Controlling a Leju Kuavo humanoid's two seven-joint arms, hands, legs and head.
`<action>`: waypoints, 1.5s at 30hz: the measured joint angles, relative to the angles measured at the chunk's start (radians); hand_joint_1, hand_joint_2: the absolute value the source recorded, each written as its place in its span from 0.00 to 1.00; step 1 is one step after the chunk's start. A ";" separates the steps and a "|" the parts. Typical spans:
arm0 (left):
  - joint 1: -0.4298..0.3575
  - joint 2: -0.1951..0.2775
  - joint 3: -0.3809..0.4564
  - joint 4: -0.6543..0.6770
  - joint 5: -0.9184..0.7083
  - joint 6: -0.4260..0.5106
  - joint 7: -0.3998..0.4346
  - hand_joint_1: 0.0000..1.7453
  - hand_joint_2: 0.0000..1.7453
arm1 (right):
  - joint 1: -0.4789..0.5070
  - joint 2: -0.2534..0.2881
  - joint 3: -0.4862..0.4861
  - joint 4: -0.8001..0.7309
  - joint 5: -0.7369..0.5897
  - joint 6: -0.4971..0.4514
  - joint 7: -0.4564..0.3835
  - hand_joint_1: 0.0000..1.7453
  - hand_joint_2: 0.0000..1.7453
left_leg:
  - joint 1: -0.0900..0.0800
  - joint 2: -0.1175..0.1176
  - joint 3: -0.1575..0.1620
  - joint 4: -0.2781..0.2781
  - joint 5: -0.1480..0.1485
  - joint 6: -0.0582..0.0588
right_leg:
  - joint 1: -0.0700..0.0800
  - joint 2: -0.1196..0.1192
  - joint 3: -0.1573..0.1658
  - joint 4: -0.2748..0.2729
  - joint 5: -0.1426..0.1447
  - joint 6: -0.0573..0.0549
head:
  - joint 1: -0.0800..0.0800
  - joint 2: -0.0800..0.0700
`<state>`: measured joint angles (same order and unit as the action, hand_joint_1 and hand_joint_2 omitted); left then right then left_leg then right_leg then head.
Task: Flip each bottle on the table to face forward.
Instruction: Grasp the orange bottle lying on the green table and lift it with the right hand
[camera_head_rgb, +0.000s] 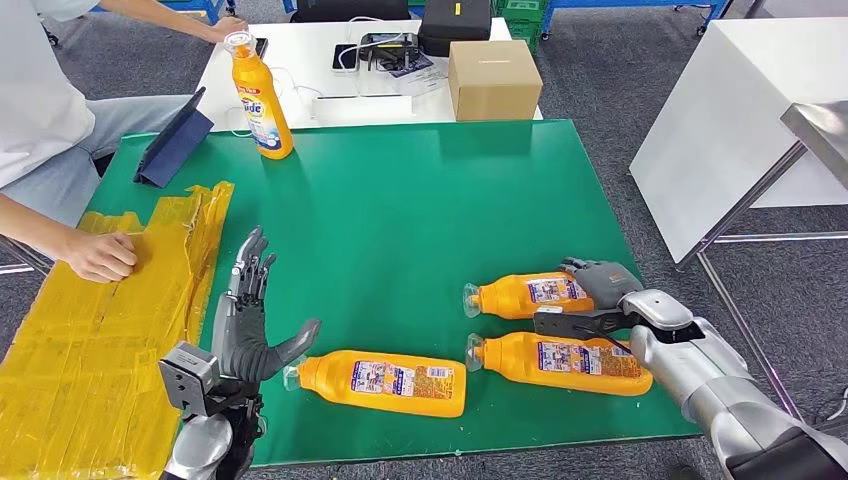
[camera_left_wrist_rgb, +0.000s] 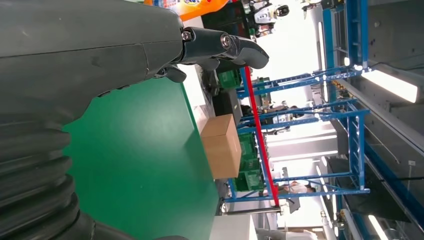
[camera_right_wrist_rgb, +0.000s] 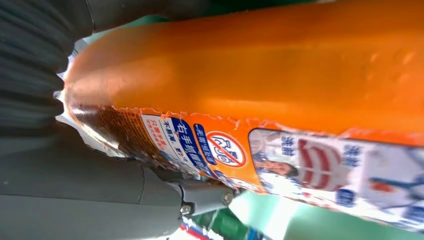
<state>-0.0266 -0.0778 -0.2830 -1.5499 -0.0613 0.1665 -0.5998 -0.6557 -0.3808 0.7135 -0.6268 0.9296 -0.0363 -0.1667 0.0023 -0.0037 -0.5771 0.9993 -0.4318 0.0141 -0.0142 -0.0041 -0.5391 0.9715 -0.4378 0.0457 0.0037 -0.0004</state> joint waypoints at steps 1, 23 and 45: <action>0.000 0.000 -0.001 0.000 0.000 -0.001 0.002 0.00 1.00 | 0.002 0.004 0.000 0.001 0.003 -0.016 0.001 1.00 1.00 | 0.000 0.000 0.000 0.000 0.000 0.000 | 0.000 0.000 0.000 0.000 0.000 0.000 | 0.000 0.000; 0.001 -0.002 -0.020 0.000 -0.020 -0.047 0.024 0.00 1.00 | 0.088 0.059 -0.074 -0.046 0.053 -0.255 0.052 1.00 1.00 | 0.000 0.000 -0.002 0.000 0.001 0.000 | 0.000 0.000 -0.001 0.000 0.000 0.000 | 0.000 0.000; -0.052 -0.017 -0.135 0.085 0.076 -0.206 0.162 0.00 1.00 | 0.396 0.385 -0.450 -0.647 -0.478 -0.345 -0.147 1.00 1.00 | 0.000 -0.001 -0.007 0.000 0.001 0.000 | 0.000 0.000 -0.007 0.000 0.000 0.000 | 0.000 0.000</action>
<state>-0.0787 -0.0950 -0.4182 -1.4653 0.0142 -0.0397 -0.4377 -0.2597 0.0039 0.2638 -1.2739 0.4519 -0.3813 -0.3138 0.0024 -0.0043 -0.5846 0.9990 -0.4313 0.0145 -0.0141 -0.0044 -0.5459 0.9719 -0.4380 0.0459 0.0037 -0.0004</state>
